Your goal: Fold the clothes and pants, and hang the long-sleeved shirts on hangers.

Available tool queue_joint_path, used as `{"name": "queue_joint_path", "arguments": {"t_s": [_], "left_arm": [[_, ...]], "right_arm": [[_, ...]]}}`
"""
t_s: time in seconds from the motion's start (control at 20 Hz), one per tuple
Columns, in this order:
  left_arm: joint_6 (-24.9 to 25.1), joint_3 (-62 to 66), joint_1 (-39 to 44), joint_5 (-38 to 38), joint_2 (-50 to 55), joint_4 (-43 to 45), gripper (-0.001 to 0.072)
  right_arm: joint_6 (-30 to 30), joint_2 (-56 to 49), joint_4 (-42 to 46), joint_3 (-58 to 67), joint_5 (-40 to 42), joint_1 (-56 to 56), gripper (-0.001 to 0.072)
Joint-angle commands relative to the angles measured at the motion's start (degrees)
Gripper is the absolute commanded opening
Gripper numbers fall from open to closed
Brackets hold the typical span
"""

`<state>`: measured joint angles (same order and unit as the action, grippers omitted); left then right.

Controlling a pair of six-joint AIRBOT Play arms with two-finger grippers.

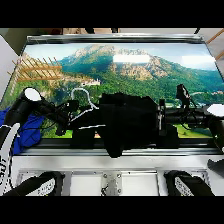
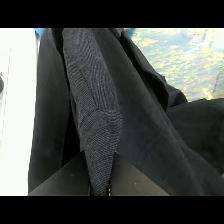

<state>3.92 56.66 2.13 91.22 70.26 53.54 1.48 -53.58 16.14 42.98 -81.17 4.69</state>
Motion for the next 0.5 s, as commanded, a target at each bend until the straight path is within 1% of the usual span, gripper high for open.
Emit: {"name": "queue_joint_path", "arguments": {"t_s": [0.0, 0.05, 0.1, 0.15, 0.2, 0.25, 0.3, 0.45], "left_arm": [[-3.61, -0.02, 0.02, -0.26, 0.00, -2.12, 0.0026], [-5.84, -0.02, 0.02, -0.42, 0.00, -2.12, 0.0027], [-6.64, -0.02, 0.00, -0.42, 0.00, -2.10, 0.0151], [-9.20, -0.02, 0.02, -1.22, 0.00, -2.14, 0.0370], [-13.90, -0.02, 0.02, -3.23, -0.02, -2.14, 0.0443], [-16.90, -0.02, 0.02, -4.79, 0.00, -2.12, 0.0440], [-18.01, -0.02, 0.02, -5.62, -0.02, -2.14, 0.0441], [-18.71, -0.02, 0.00, -5.97, -0.02, -2.12, 0.0441]], "right_arm": [[0.46, 0.00, 0.09, 0.07, 0.13, 0.00, 0.0015], [0.46, 0.00, 0.09, 0.07, 0.13, 0.00, 0.0015], [0.46, 0.00, 0.09, 0.07, 0.15, 0.00, 0.0015], [0.46, 0.00, 0.09, 0.07, 0.15, 0.00, 0.0015], [0.46, 0.00, 0.09, 0.07, 0.15, 0.00, 0.0014], [0.46, 0.00, 0.09, 0.07, 0.15, 0.00, 0.0014], [0.46, 0.00, 0.09, 0.07, 0.15, 0.00, 0.0014], [0.35, 0.00, 0.09, 0.07, 0.15, 0.00, 0.0014]]}}
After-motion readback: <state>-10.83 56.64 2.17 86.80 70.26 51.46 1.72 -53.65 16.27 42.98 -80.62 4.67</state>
